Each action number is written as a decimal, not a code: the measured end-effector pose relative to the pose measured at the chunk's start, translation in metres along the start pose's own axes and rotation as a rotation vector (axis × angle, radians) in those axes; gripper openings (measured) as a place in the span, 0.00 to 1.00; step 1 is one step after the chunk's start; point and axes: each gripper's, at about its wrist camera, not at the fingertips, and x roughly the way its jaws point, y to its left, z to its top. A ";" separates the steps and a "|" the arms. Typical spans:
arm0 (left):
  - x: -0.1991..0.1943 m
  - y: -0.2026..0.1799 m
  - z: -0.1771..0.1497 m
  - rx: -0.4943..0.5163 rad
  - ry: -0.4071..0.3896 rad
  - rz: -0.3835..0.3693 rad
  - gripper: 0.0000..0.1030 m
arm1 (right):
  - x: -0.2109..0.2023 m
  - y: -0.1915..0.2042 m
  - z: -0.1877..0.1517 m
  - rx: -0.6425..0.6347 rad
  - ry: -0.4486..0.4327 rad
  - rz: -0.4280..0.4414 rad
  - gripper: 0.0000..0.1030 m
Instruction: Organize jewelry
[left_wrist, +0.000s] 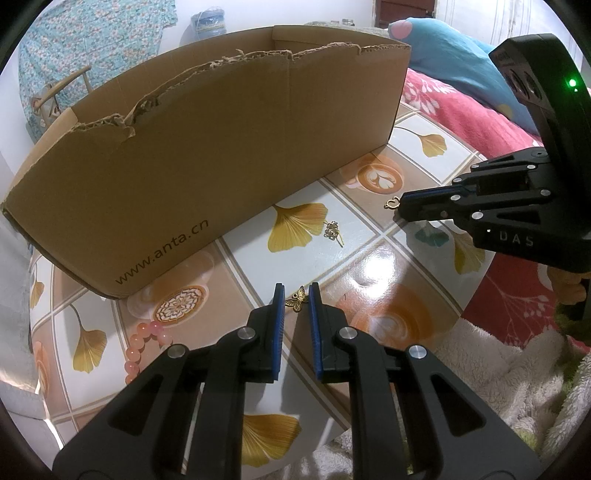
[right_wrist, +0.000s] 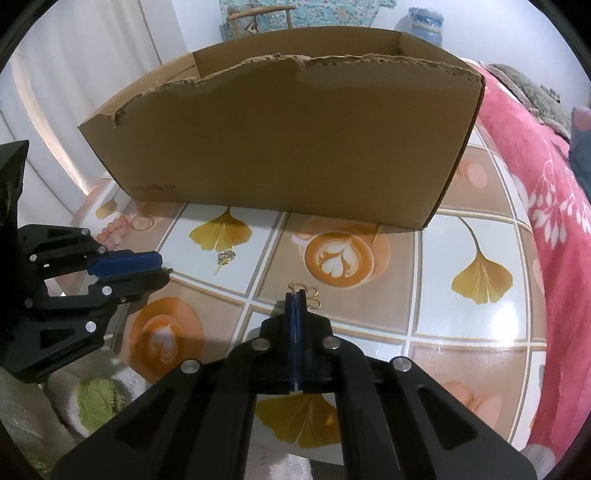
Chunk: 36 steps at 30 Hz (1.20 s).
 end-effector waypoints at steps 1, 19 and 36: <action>0.000 0.000 0.000 0.000 0.000 0.000 0.12 | -0.001 -0.001 0.000 0.001 -0.001 0.001 0.01; -0.001 0.002 -0.001 -0.001 -0.007 -0.005 0.12 | -0.005 -0.019 0.001 0.069 0.062 0.083 0.12; -0.005 0.007 -0.006 -0.007 -0.024 -0.025 0.12 | 0.000 -0.002 0.013 0.044 0.031 0.020 0.37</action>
